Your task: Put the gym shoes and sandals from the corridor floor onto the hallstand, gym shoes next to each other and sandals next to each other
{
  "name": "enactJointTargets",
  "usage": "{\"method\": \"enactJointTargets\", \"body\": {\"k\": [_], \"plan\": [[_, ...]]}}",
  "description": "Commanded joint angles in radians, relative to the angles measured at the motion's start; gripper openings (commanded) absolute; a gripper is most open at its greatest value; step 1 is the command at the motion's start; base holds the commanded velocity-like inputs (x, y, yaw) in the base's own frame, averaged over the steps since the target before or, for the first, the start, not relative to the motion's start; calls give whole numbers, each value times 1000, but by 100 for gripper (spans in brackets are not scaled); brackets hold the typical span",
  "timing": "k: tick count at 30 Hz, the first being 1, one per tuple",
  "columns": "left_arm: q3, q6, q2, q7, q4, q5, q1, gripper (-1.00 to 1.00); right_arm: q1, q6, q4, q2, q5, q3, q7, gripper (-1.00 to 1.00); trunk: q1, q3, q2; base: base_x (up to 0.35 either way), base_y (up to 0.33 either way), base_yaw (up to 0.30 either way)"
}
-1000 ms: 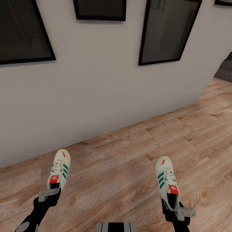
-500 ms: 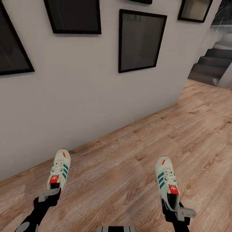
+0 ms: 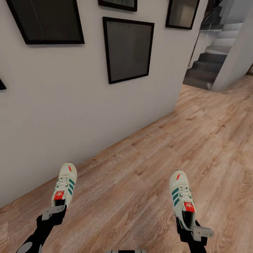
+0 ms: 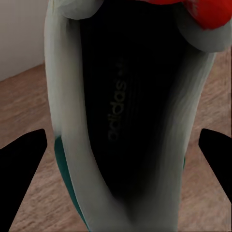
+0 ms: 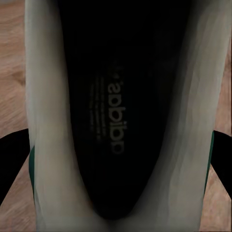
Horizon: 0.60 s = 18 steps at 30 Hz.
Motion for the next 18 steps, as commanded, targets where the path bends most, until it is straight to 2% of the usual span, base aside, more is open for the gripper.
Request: {"method": "enactJointTargets", "body": {"k": [1, 18], "plan": [[5, -6, -1, -7, 0, -10, -1, -100, -1, -3, 0, 1, 10, -5, 2, -100, -4, 3, 7, 0, 0, -295], [5, -6, -2, -9, 0, -10, 0, -100, -1, -3, 14, 1, 10, -5, 2, -100, -69, 56, 126, 0, 0, -296]]}}
